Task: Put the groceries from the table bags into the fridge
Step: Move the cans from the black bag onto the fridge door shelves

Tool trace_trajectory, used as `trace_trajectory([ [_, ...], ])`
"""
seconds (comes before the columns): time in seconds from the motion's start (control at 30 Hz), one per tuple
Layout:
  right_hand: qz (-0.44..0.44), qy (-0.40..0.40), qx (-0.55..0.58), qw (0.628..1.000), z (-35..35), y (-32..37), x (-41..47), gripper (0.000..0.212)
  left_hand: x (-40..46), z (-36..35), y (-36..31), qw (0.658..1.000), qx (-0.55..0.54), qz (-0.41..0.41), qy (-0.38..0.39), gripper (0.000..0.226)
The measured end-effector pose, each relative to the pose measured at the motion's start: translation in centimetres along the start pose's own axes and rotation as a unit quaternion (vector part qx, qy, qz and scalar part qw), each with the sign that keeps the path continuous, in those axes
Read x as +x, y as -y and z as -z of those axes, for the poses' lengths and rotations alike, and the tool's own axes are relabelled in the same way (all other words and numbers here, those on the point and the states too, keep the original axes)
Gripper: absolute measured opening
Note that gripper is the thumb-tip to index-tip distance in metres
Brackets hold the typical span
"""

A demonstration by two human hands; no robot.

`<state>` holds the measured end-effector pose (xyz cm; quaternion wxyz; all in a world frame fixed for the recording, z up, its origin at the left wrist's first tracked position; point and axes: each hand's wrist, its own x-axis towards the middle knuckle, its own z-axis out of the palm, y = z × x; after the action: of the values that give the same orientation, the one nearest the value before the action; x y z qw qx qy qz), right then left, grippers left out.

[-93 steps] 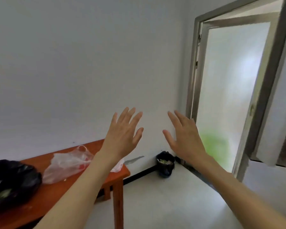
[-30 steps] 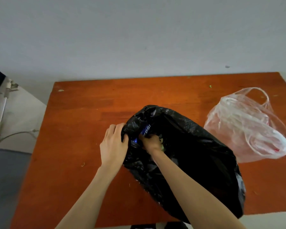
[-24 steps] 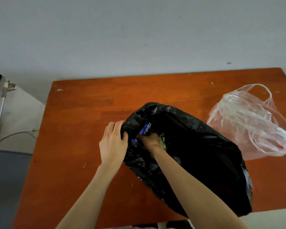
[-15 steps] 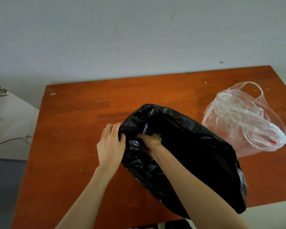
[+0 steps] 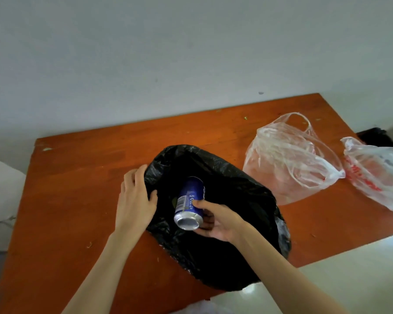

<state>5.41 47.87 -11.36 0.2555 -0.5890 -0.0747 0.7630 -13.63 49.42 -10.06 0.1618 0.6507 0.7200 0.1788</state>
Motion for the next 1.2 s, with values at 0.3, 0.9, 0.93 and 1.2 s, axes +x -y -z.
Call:
trace_trajectory([
  [0.3,0.195,0.111,-0.034,0.974,7.9,-0.7,-10.4,0.026,-4.5,1.7,-11.8,0.956,-0.284,-0.056,0.047,0.041],
  [0.9,0.534,-0.378,-0.118,0.747,38.3,-13.0,-39.3,0.057,-31.3,-4.5,-50.1,0.779,-0.346,-0.424,0.307,0.056],
  [0.93,0.540,-0.401,-0.106,0.733,40.1,-14.0,-40.8,0.056,-33.0,-5.1,-52.2,0.762,-0.341,-0.448,0.320,0.056],
  [1.2,0.552,-0.568,-0.023,0.610,55.3,-20.5,-53.4,0.059,-46.8,-9.0,-69.3,0.603,-0.303,-0.630,0.385,0.062],
])
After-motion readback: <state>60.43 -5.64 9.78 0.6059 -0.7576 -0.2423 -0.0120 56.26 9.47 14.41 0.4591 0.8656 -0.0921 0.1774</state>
